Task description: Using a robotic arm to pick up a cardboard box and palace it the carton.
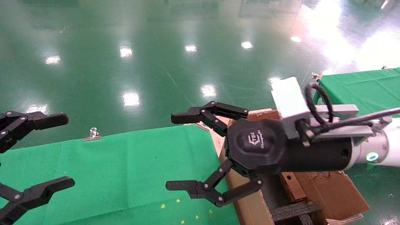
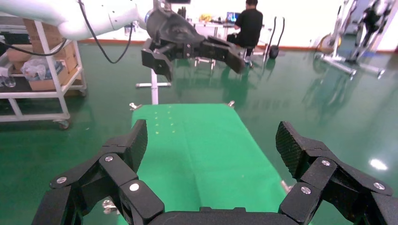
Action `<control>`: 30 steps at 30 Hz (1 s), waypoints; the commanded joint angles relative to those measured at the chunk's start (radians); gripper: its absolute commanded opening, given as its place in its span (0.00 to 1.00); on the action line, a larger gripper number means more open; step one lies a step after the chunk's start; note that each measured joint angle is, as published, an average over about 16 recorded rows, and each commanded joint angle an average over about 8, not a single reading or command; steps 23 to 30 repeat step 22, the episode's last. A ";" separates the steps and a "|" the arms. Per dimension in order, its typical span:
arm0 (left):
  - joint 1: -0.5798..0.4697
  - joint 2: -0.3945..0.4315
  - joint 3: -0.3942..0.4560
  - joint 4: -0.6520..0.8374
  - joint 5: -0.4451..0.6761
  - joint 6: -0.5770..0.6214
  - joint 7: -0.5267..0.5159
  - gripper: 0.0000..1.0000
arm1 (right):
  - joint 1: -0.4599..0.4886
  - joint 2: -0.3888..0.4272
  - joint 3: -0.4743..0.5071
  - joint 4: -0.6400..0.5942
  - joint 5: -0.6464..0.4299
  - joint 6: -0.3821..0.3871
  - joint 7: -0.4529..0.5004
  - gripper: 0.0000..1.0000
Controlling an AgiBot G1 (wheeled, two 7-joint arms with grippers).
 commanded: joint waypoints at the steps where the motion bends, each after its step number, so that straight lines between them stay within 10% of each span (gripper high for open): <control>1: 0.000 0.000 0.000 0.000 0.000 0.000 0.000 1.00 | -0.025 -0.004 0.036 0.008 0.000 -0.008 -0.013 1.00; 30: 0.000 0.000 0.000 0.000 0.000 0.000 0.000 1.00 | -0.018 -0.003 0.024 0.006 0.000 -0.006 -0.009 1.00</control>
